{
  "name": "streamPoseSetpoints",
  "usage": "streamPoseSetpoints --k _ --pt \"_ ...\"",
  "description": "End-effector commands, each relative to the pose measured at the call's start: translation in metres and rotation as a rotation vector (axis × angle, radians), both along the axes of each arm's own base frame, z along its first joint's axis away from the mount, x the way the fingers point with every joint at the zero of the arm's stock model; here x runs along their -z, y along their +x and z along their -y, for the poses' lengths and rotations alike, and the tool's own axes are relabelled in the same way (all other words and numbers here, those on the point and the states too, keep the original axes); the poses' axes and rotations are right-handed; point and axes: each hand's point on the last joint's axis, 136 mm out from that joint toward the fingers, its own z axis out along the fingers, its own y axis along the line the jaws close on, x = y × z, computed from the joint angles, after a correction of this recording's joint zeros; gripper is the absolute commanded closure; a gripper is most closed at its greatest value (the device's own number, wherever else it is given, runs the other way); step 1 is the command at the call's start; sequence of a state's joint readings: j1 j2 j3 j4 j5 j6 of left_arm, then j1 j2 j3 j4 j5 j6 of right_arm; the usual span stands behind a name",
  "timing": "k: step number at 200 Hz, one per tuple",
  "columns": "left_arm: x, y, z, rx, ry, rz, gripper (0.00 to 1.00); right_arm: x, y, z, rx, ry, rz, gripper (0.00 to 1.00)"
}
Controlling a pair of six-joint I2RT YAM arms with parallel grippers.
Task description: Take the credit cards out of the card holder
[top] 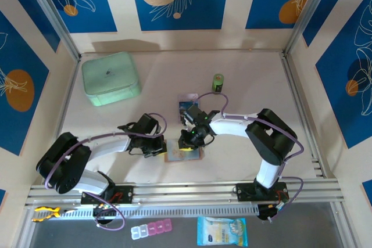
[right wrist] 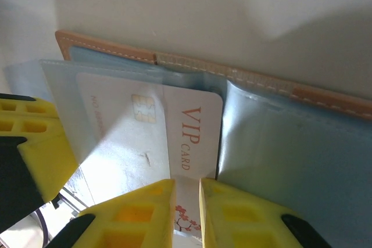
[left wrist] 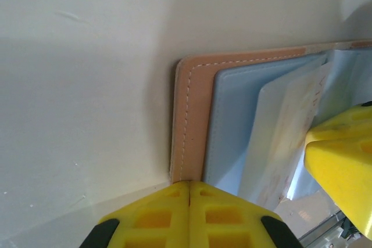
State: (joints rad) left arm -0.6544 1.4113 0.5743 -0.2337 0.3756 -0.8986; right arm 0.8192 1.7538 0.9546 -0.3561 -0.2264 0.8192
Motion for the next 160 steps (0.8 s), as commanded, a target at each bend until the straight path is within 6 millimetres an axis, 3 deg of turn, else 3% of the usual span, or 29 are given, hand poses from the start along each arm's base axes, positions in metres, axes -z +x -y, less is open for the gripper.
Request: streamPoseSetpoints --k 1,65,160 --pt "-0.006 0.004 -0.003 0.004 0.017 0.01 0.99 -0.016 0.0 -0.003 -0.012 0.028 0.026 0.8" --pt "-0.03 0.014 0.007 0.01 -0.022 0.053 0.99 -0.029 0.003 -0.003 0.005 0.076 0.043 0.79" --pt "-0.013 0.007 0.032 0.05 -0.086 0.008 1.0 -0.011 0.001 0.007 0.009 0.019 0.015 0.75"
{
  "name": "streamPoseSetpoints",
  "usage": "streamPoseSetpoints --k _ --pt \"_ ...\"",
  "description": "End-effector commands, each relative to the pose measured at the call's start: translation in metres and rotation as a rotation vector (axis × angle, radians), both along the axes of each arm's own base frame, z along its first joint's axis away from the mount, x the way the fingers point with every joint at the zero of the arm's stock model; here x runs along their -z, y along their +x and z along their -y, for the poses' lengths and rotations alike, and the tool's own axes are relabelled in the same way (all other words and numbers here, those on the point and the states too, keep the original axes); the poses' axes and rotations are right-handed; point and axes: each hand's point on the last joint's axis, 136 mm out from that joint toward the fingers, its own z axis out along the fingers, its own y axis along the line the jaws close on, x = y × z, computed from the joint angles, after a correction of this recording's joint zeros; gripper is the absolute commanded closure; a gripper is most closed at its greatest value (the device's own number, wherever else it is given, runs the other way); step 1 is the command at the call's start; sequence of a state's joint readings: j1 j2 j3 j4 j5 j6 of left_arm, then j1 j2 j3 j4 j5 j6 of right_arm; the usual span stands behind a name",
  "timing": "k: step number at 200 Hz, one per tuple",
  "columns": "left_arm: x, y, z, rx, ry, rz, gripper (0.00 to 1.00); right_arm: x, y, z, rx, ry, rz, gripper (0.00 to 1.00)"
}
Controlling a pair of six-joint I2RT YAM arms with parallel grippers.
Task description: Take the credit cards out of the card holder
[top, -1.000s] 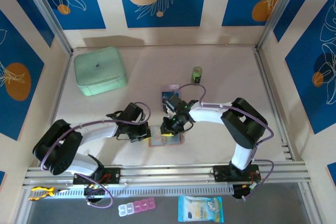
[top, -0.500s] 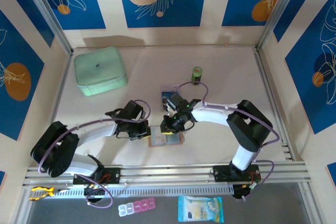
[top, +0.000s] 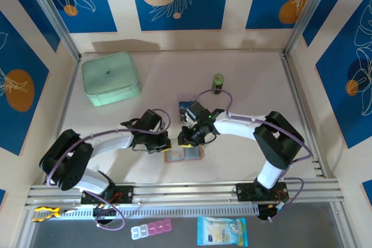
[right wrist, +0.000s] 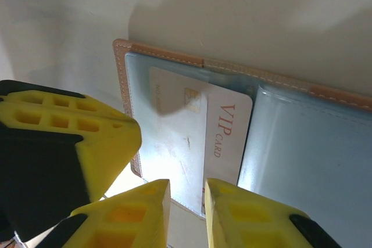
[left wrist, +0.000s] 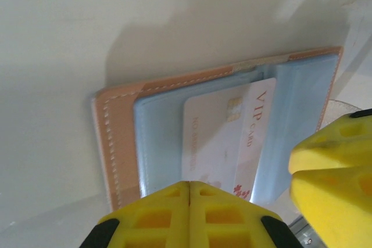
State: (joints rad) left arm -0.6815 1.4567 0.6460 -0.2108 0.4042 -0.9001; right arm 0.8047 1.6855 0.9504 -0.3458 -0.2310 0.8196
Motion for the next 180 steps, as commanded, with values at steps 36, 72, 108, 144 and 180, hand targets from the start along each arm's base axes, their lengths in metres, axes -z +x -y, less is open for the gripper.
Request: streamPoseSetpoints --k 36,72,108,144,180 --pt "0.012 -0.008 -0.003 0.007 0.026 -0.033 1.0 0.018 -0.009 0.01 -0.005 -0.049 -0.044 0.75" --pt "0.017 -0.011 -0.009 0.006 0.055 -0.042 1.0 0.024 -0.01 0.011 -0.002 -0.053 -0.057 0.75" --pt "0.02 -0.013 -0.013 0.015 0.08 -0.048 1.0 0.028 -0.012 0.01 -0.001 -0.043 -0.071 0.75" --pt "0.023 -0.015 -0.016 0.02 0.1 -0.051 1.0 0.032 -0.013 0.01 0.003 -0.048 -0.081 0.75" --pt "0.025 -0.015 -0.017 0.019 0.104 -0.054 1.0 0.029 -0.013 0.004 0.001 0.003 -0.089 0.75"
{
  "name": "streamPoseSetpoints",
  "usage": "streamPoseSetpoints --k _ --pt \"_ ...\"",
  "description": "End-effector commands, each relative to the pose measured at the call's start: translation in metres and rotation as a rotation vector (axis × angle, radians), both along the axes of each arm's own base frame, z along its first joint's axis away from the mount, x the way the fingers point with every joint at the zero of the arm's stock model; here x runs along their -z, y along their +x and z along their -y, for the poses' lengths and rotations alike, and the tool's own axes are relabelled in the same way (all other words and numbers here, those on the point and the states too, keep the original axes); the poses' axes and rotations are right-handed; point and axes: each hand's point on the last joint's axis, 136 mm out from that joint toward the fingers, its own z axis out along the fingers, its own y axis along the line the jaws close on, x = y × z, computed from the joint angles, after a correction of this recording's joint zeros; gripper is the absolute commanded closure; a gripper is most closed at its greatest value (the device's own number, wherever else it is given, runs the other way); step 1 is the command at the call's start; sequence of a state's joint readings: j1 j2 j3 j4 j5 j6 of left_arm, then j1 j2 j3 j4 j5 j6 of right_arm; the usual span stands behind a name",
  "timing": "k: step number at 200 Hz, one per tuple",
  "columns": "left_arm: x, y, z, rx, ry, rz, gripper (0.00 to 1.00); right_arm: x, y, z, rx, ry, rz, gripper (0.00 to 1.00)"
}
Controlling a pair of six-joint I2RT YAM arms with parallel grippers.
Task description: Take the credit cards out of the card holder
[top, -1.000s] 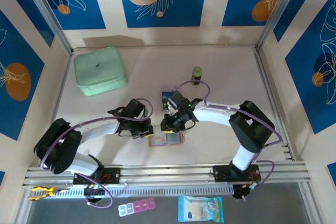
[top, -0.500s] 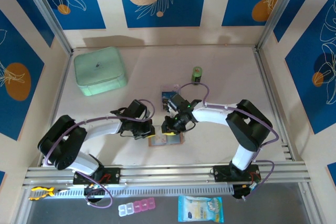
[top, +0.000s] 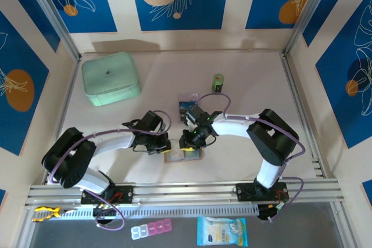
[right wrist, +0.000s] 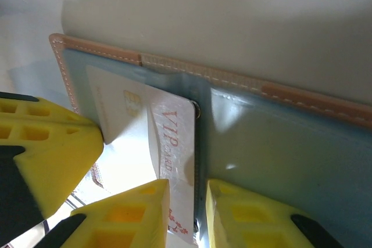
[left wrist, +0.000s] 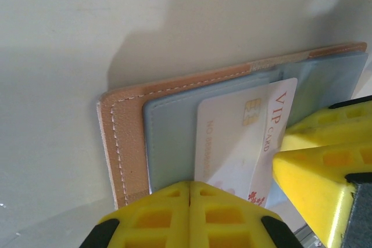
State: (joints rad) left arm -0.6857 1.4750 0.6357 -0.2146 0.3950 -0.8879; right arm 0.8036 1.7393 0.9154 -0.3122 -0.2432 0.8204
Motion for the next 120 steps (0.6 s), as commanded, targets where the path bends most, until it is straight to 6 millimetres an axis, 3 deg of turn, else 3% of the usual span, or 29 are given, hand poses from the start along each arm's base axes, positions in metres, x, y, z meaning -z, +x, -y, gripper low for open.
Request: streamPoseSetpoints --k 1,72,120 --pt "0.015 -0.011 -0.013 0.009 0.077 -0.041 1.0 0.004 -0.006 -0.002 0.005 0.037 -0.044 0.75" --pt "0.016 -0.011 -0.013 0.007 0.079 -0.044 1.0 -0.015 -0.005 -0.012 0.028 0.169 -0.046 0.82" --pt "0.015 -0.01 -0.012 0.007 0.076 -0.041 1.0 -0.016 -0.004 -0.01 0.034 0.178 -0.047 0.87"
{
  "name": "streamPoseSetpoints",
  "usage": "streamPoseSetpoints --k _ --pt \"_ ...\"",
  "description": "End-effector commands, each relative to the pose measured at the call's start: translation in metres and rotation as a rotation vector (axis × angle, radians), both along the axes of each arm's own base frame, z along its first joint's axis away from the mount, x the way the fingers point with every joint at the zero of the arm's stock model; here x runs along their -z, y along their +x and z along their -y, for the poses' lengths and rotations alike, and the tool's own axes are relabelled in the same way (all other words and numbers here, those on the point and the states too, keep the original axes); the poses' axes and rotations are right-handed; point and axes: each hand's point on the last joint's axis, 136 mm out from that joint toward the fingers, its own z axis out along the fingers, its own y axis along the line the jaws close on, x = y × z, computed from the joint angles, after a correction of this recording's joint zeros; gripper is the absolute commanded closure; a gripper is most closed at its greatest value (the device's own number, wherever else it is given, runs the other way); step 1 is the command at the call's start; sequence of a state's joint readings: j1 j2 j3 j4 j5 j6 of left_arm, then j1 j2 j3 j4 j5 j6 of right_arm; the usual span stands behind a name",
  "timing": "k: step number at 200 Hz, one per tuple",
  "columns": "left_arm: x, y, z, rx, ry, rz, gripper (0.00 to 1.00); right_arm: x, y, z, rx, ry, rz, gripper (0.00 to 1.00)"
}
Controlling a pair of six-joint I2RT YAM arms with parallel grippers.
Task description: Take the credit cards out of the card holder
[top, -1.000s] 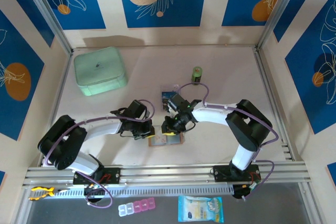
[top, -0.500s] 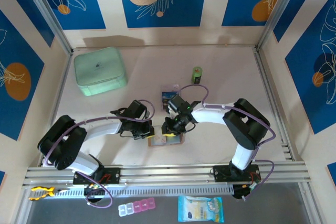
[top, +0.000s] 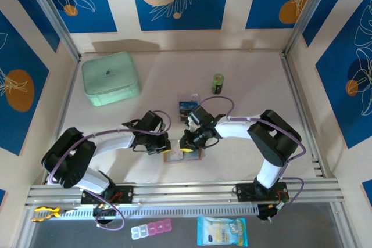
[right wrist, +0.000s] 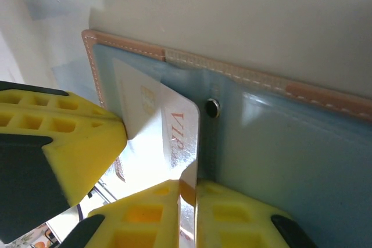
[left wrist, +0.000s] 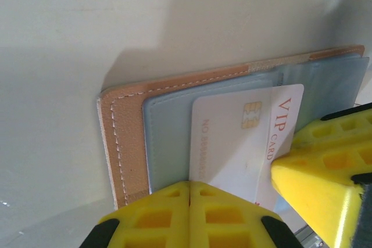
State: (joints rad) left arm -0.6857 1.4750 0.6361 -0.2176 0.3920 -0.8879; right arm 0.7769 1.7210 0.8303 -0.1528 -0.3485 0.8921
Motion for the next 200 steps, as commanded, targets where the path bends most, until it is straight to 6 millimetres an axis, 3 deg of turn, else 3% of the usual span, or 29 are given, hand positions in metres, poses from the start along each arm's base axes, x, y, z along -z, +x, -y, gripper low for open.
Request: streamPoseSetpoints --k 1,71,200 --pt "0.014 -0.01 -0.011 0.009 0.072 -0.04 1.0 -0.012 -0.002 -0.004 -0.006 0.054 0.001 0.87" --pt "0.012 -0.009 -0.012 0.007 0.074 -0.035 1.0 -0.012 -0.001 0.003 0.0 0.043 0.014 0.97" --pt "0.005 -0.006 -0.012 -0.003 0.068 -0.016 1.0 -0.02 -0.005 0.043 0.003 -0.093 0.063 0.98"
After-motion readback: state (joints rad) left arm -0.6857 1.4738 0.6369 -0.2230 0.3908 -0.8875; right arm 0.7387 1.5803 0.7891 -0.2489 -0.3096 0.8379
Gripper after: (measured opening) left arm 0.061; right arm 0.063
